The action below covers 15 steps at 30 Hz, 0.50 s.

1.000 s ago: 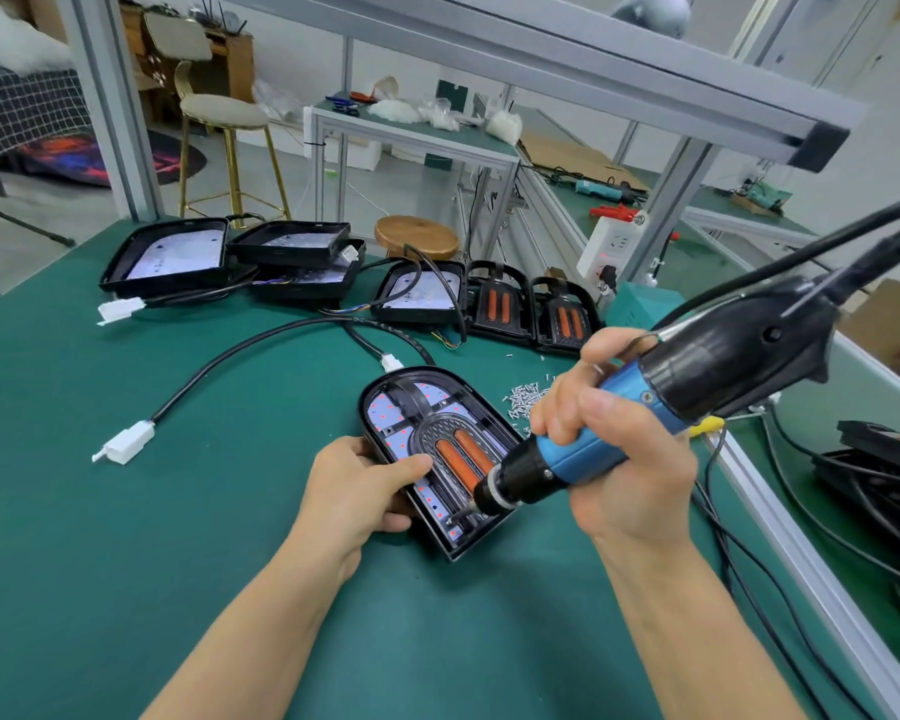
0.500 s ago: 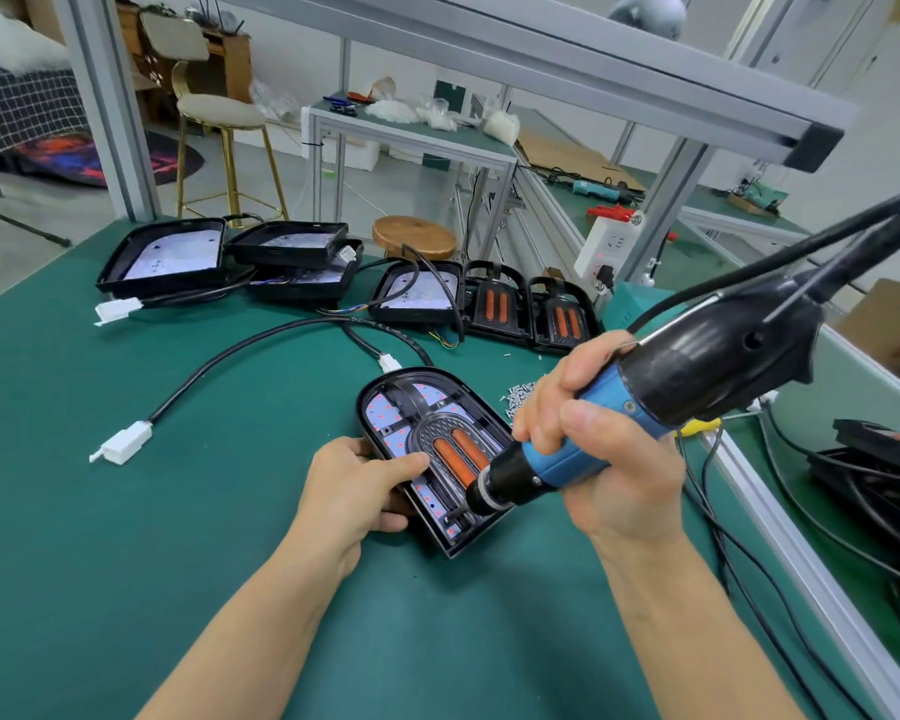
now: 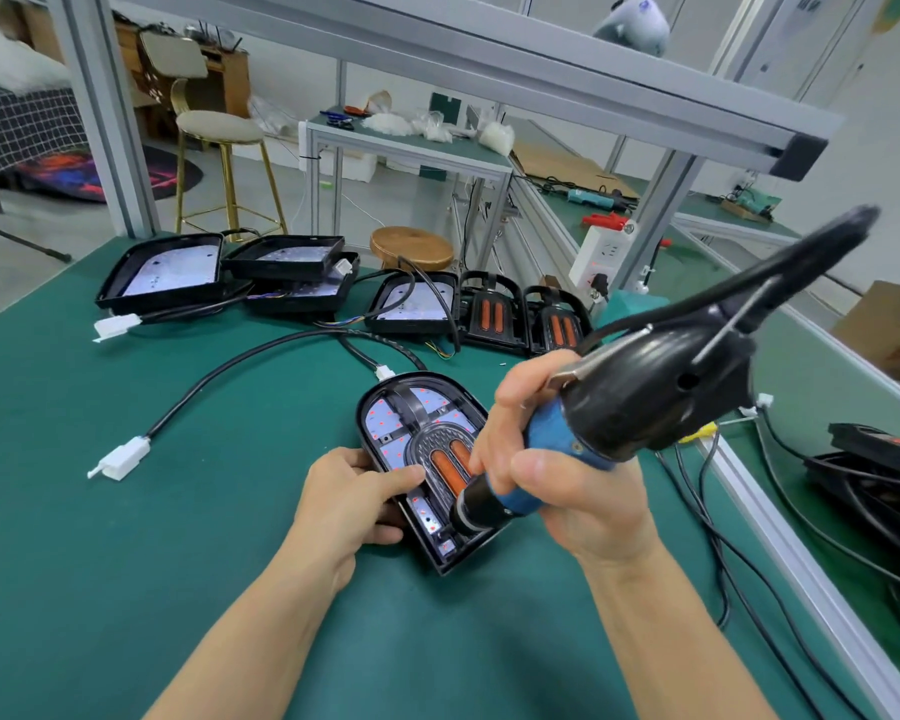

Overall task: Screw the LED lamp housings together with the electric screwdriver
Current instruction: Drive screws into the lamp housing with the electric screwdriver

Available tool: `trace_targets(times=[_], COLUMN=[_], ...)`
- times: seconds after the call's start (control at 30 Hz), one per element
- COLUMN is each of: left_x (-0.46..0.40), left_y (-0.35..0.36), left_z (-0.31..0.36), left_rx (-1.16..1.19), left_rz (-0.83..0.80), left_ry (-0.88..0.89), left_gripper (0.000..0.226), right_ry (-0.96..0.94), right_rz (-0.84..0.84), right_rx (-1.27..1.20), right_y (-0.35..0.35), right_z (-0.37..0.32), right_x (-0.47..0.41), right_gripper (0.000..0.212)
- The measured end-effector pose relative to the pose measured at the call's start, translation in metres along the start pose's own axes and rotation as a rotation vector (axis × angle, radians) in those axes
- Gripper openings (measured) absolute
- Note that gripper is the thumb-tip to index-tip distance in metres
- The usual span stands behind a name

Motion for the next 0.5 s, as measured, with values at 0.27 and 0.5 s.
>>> trace_targets(times=[0.27, 0.5], left_x=[0.001, 0.008], left_y=[0.001, -0.005], left_z=[0.001, 0.001], left_rx=[0.017, -0.166], left_rz=[0.002, 0.088], left_ry=[-0.036, 0.043], left_gripper=[0.013, 0.053], right_ry=[-0.024, -0.073], right_rz=[0.302, 0.692], right_rx=[-0.156, -0.084], right_y=[-0.026, -0.088], right_z=[-0.012, -0.045], right_x=[-0.004, 0.0], right_gripper=[0.043, 0.032])
Point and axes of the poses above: each hand's wrist, its own x-axis away from the middle knuckle, its own y-axis out of the palm, z = x × y, the point moved 4 cm from there along -x, towards the middle knuckle, and after that the axes turned 15 degrees about x, right-handed, at the moved point
